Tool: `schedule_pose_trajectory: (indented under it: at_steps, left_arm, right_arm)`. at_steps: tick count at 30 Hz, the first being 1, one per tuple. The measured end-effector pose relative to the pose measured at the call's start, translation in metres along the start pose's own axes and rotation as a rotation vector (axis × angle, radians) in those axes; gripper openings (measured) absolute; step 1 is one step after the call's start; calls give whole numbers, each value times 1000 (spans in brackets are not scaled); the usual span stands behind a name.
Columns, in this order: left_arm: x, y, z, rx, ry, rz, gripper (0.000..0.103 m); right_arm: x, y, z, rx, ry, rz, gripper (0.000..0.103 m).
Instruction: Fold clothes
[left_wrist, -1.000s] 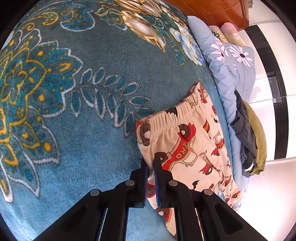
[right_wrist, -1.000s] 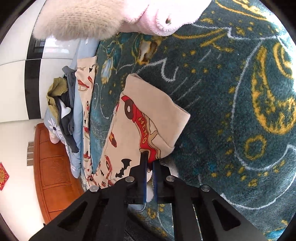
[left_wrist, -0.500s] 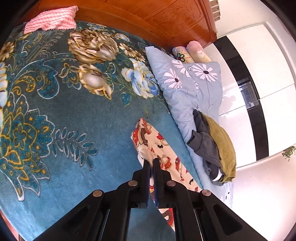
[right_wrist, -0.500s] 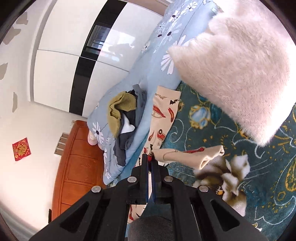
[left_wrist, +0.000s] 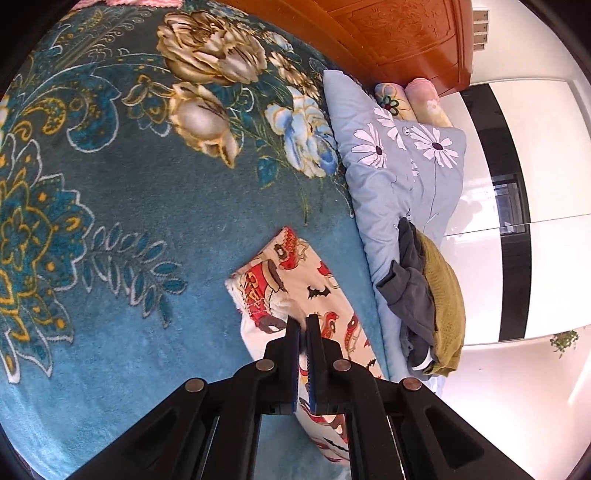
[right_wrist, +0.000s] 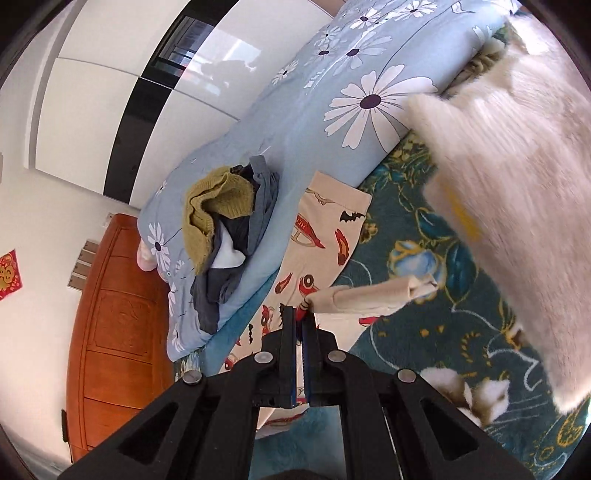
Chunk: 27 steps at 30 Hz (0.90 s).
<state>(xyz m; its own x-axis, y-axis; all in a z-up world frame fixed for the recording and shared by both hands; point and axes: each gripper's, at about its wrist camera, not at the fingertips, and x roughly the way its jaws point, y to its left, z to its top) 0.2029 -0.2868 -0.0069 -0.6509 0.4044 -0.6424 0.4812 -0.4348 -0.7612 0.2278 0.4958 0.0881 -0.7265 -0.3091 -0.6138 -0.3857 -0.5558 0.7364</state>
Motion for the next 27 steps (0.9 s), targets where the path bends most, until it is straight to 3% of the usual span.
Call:
schedule_pose_trajectory:
  at_steps: [4, 10, 16, 20, 23, 25, 27]
  left_arm:
    - [35, -26, 22, 18, 35, 16, 3]
    - [103, -50, 53, 52, 72, 107, 4]
    - [152, -46, 67, 58, 94, 160, 4]
    - [175, -43, 72, 74, 98, 184, 4]
    - [176, -49, 70, 103, 104, 138, 15]
    - [170, -56, 68, 120, 111, 93, 35]
    - [159, -65, 64, 141, 114, 40, 39]
  right_arm:
    - [45, 19, 40, -1, 7, -67, 2]
    - [128, 38, 91, 3, 41, -172, 2]
    - [196, 37, 112, 0, 79, -307, 2]
    - [218, 33, 116, -8, 87, -349, 3]
    - [226, 33, 117, -26, 98, -365, 3]
    - [227, 33, 116, -35, 97, -356, 3]
    - [225, 34, 115, -41, 88, -353, 7]
